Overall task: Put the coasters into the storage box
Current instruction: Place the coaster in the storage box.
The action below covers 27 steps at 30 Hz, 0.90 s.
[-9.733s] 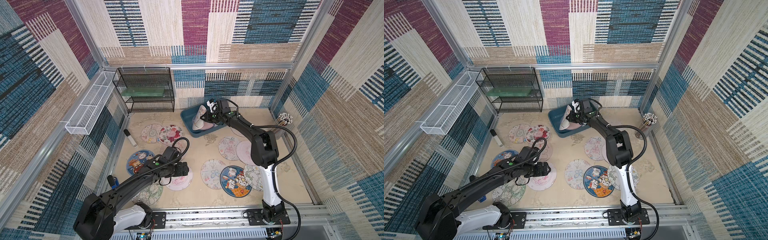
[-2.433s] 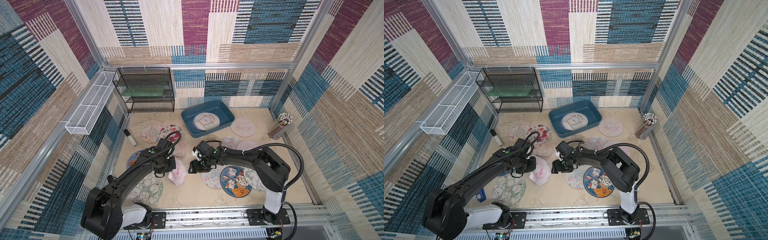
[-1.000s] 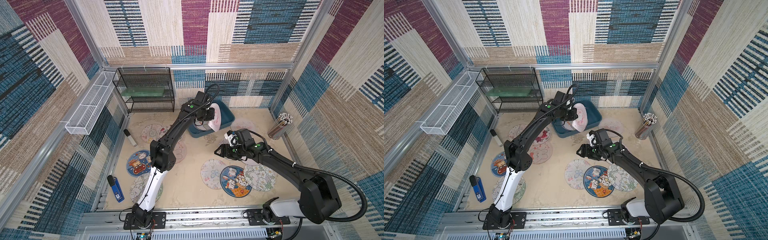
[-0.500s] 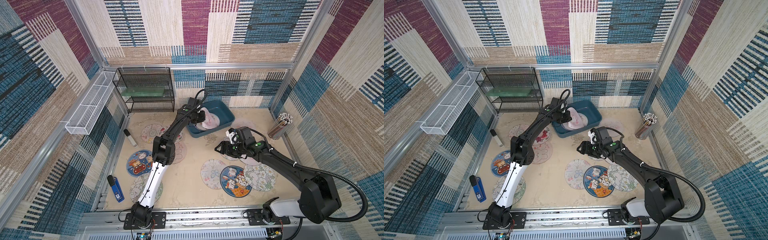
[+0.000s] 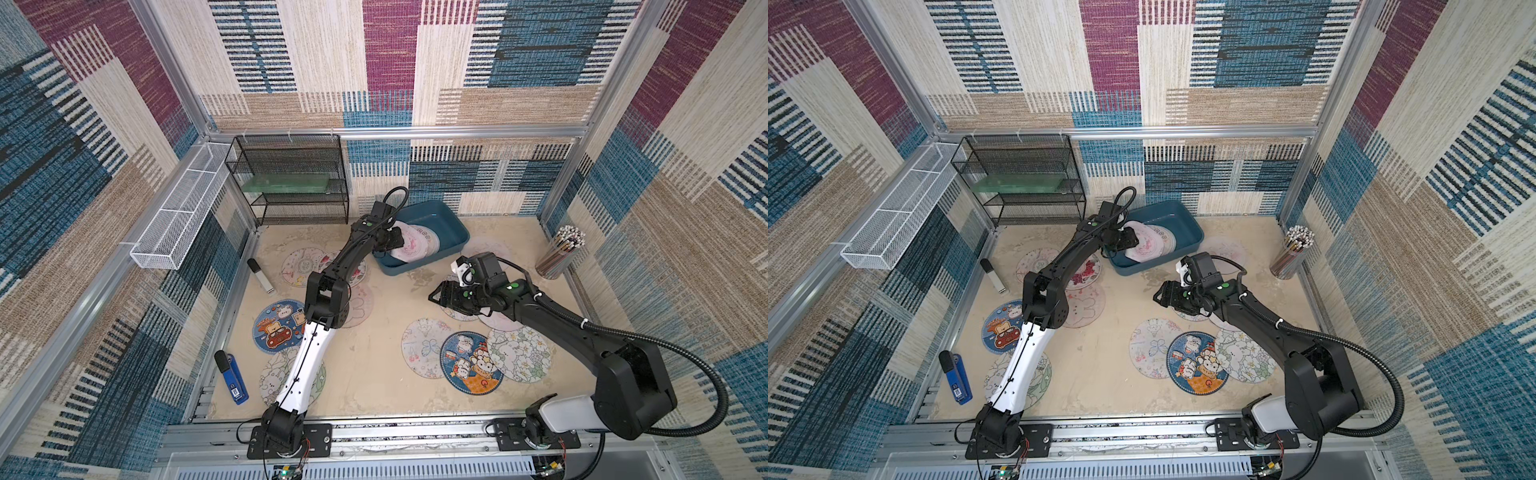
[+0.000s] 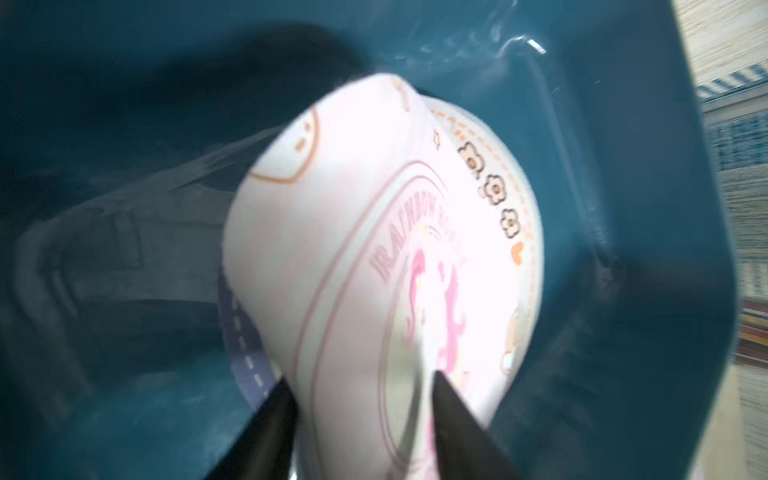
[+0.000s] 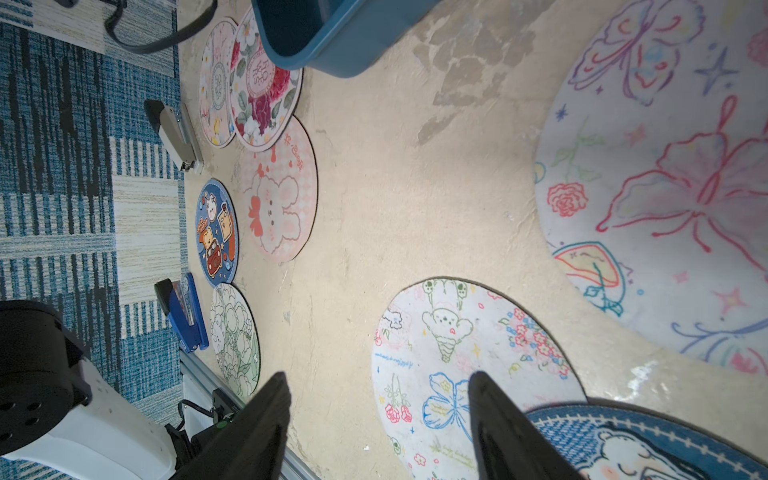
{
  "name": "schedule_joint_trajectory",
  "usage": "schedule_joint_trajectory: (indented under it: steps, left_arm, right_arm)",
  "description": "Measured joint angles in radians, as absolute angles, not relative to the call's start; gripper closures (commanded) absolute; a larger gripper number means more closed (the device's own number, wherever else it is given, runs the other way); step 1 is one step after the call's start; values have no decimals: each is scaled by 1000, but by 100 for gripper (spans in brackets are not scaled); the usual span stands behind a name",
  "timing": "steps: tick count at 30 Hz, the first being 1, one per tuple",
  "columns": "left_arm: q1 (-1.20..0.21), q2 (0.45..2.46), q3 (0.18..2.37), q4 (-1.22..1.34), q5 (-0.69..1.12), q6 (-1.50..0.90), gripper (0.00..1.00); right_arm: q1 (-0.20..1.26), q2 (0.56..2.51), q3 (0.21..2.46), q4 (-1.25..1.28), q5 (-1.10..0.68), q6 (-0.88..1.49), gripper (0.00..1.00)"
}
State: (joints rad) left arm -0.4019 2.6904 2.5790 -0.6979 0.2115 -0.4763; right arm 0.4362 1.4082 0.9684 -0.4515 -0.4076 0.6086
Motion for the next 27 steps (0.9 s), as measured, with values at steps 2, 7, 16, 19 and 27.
schedule_joint_trajectory:
  steps: [2,7,16,19,27]
  left_arm:
    - [-402,2675,2558,-705,191,-469,24]
    - [-403,2621,2514,-708,162,-455,14]
    - [-420,2516,2446,-714,162,-434,12]
    - [-437,2449,2373,-714,168,-426,10]
    - [-482,2147,1951,-632,227,-425,6]
  right_arm:
    - [437,1414,968,-448,-408,610,29]
    - [440,1423,968,-441,-408,613,29]
    - [435,1460,970,-445,-408,601,27]
    - [416,1485,981,-478,-389,569,27]
    - [378,1504,955,-548,-360,484,22]
